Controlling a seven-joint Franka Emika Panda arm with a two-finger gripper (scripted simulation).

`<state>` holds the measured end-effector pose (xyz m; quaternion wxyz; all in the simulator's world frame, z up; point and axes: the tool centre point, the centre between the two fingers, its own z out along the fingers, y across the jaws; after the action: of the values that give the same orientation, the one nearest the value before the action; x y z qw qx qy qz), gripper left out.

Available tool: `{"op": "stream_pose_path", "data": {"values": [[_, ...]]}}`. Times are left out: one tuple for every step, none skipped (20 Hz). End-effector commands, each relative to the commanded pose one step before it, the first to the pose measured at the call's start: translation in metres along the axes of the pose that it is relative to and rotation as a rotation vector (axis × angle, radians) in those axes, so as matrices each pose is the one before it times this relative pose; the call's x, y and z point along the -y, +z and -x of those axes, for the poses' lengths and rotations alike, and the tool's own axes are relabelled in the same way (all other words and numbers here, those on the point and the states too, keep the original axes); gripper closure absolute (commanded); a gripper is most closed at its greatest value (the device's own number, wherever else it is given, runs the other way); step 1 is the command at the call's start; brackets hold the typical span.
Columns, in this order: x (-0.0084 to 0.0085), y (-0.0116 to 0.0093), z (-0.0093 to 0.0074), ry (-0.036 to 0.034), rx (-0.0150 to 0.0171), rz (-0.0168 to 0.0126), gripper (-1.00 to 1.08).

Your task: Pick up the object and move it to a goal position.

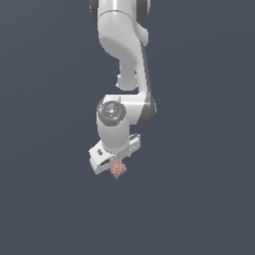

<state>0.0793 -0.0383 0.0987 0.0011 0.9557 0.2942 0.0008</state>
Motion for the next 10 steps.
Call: {"op": "stream_pose_path", "data": {"values": [[-0.00382, 0.00362, -0.00098, -0.02962, 0.00027, -0.00108, -0.92], [-0.00112, 0.00111, -0.00014, -0.00813, 0.00017, -0.0004, -0.92], [-0.00096, 0.00094, -0.00009, -0.00684, 0.00014, -0.00034, -0.92], [-0.00077, 0.00077, -0.00008, -0.00562, 0.00011, -0.00028, -0.92], [-0.00061, 0.0006, -0.00005, -0.00436, 0.00008, -0.00022, -0.92], [-0.00043, 0.00043, -0.00004, -0.00312, 0.00006, -0.00016, -0.92], [-0.00025, 0.00026, -0.00003, -0.00189, 0.00003, -0.0001, -0.92], [-0.00016, 0.00008, 0.00006, -0.00049, 0.00001, -0.00002, -0.92], [0.00047, -0.00025, 0.00029, 0.0043, 0.00033, -0.00005, -0.92], [-0.00002, 0.00043, 0.00002, 0.0, 0.0, 0.0, -0.92]]}}
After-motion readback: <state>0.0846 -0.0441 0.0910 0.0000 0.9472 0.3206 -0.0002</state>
